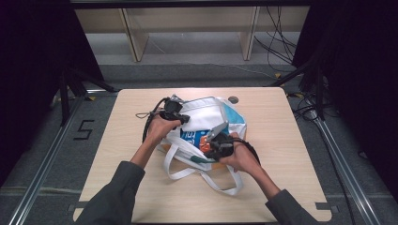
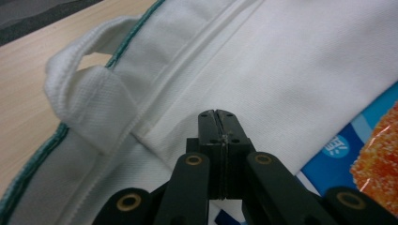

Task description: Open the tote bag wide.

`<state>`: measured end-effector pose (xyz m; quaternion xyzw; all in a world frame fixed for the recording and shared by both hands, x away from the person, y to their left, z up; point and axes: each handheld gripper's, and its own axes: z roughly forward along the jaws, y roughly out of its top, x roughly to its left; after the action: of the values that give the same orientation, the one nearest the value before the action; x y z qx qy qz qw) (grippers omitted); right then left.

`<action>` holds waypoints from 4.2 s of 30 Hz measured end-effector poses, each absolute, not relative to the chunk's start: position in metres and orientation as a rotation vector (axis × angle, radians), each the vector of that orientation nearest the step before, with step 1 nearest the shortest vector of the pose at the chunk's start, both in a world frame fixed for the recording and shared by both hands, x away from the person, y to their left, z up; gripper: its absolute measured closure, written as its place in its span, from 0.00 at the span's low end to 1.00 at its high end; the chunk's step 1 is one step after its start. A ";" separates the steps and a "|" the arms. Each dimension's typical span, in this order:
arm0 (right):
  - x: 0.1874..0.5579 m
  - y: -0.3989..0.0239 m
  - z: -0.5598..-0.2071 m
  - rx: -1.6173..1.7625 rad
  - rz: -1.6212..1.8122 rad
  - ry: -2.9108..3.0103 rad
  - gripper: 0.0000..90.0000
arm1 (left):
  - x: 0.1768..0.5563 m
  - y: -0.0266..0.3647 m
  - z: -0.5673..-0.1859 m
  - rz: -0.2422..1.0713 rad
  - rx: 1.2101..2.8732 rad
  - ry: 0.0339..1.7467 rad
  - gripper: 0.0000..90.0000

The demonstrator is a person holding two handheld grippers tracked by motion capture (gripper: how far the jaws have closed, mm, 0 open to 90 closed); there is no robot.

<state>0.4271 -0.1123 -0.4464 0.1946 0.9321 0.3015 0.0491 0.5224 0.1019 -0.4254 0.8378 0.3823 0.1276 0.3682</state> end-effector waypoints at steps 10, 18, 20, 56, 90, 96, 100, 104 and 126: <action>0.413 -0.122 -0.445 0.642 1.019 2.744 1.00 | 0.513 0.106 -0.416 0.333 2.112 0.949 0.99; 0.445 -0.160 -0.389 0.722 1.101 2.503 1.00 | 0.492 0.095 -0.410 0.215 2.194 0.795 0.97; 0.457 -0.157 -0.395 0.749 1.041 2.507 1.00 | 0.491 0.093 -0.413 0.219 2.203 0.797 0.97; 0.480 -0.161 -0.404 0.739 0.782 2.642 1.00 | 0.508 0.124 -0.425 0.366 2.240 0.913 0.98; 0.519 -0.209 -0.483 1.031 0.743 2.446 1.00 | 0.545 0.158 -0.448 0.462 2.141 1.116 1.00; 0.500 -0.213 -0.446 0.979 0.878 2.366 1.00 | 0.531 0.154 -0.433 0.470 2.141 1.071 0.98; 0.472 -0.200 -0.416 0.851 1.089 2.375 1.00 | 0.506 0.137 -0.422 0.418 2.147 0.929 0.96; 0.450 -0.184 -0.418 0.752 1.075 2.485 1.00 | 0.500 0.132 -0.428 0.394 2.184 0.898 0.96; 0.414 -0.180 -0.441 0.713 0.986 2.588 1.00 | 0.476 0.125 -0.440 0.187 2.338 0.760 0.99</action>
<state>0.4139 -0.1796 -0.4409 0.2470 0.8959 0.3413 0.1406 0.4764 0.1246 -0.4403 0.8946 0.2908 0.0716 0.3318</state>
